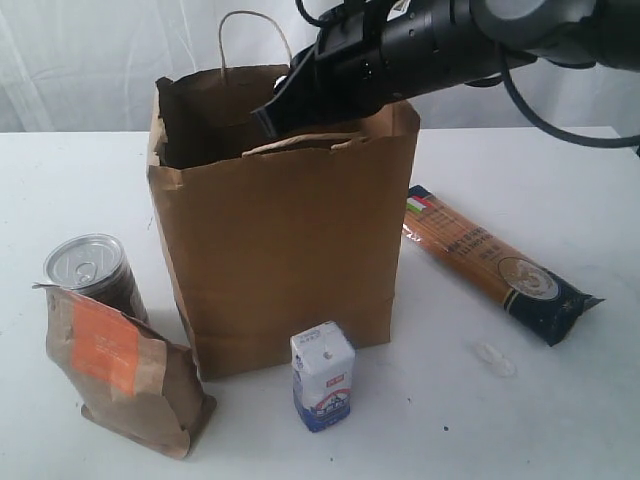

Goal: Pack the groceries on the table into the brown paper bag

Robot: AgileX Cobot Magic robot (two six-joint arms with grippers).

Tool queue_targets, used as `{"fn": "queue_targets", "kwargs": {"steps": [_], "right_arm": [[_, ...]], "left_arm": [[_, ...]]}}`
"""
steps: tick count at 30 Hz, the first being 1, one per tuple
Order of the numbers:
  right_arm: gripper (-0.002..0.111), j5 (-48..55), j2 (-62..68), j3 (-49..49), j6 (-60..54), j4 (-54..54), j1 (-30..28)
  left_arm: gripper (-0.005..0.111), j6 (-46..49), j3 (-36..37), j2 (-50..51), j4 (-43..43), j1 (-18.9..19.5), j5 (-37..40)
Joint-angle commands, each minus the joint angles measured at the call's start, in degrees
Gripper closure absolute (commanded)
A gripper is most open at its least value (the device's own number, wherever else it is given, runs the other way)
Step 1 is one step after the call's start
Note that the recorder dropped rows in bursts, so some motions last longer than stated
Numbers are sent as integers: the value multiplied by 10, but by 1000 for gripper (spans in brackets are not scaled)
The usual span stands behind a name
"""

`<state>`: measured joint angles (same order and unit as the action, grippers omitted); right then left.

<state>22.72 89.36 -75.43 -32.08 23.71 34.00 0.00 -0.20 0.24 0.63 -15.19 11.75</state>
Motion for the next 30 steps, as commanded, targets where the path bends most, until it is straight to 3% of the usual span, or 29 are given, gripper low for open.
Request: {"fn": "queue_targets", "kwargs": {"steps": [1, 4, 16, 24, 30], "right_arm": [[69, 1, 0, -5, 11, 0, 2], [64, 1, -1, -5, 15, 0, 2], [64, 12, -99, -5, 29, -45, 2], [64, 52, -201, -4, 142, -185, -1], [64, 93, -288, 39, 201, -223, -43]], "left_arm": [[107, 0, 2, -2, -2, 2, -1], [107, 0, 2, -2, -2, 2, -1], [107, 0, 2, -2, -2, 2, -1], [107, 0, 2, -2, -2, 2, -1], [107, 0, 2, -2, -2, 2, -1]]}}
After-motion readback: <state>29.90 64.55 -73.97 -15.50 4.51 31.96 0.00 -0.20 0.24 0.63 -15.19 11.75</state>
